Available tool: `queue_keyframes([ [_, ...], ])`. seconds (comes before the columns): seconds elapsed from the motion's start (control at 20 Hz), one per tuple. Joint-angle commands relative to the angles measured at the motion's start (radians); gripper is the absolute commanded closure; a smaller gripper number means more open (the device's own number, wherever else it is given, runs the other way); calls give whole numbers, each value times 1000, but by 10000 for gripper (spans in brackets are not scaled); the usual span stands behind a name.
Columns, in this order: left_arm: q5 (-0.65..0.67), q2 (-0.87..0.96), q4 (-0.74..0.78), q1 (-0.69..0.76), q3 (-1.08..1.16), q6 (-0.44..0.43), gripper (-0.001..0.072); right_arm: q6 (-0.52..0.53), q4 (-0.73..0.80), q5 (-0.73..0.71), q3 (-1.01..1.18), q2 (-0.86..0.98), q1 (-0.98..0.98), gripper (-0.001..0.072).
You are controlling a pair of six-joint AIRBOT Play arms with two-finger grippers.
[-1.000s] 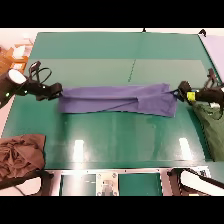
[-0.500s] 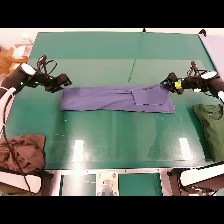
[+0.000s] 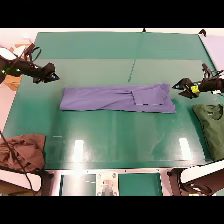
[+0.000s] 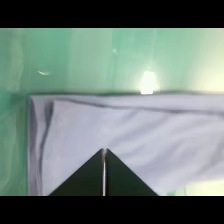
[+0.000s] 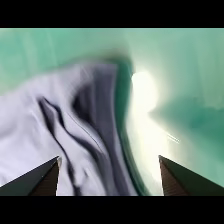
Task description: Fold the shirts.
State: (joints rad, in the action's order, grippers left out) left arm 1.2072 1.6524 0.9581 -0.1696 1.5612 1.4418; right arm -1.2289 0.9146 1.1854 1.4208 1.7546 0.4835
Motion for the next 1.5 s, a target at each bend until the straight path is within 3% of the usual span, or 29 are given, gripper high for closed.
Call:
queue_keyframes([
  [0.0, 76, 0, -58, -12, 39, -11, 681, 119, -39, 125, 10, 75, 14, 26],
  [0.3, 69, 0, -131, 69, 39, -60, 681, 164, -129, 143, 49, 183, -97, 27],
  [0.4, 31, 1, -129, 155, 38, -85, 681, 163, -128, 142, 73, 195, -135, 101],
  [0.45, 1, 1, -128, 199, 38, -98, 681, 155, -126, 144, 90, 195, -143, 485],
  [0.5, -41, 1, -128, 248, 36, -120, 681, 146, -126, 145, 109, 195, -145, 693],
  [0.7, -205, 41, -114, 439, 35, -185, 681, 89, -126, 250, 243, 178, -146, 693],
  [0.95, -399, 206, -114, 664, 48, -187, 681, -22, -129, 487, 436, 37, -197, 692],
  [1.15, -407, 365, -122, 769, 195, -183, 682, -118, -130, 591, 523, -94, -271, 692],
  [1.45, -291, 464, -196, 800, 335, -156, 681, -170, -123, 577, 533, -151, -365, 692],
])
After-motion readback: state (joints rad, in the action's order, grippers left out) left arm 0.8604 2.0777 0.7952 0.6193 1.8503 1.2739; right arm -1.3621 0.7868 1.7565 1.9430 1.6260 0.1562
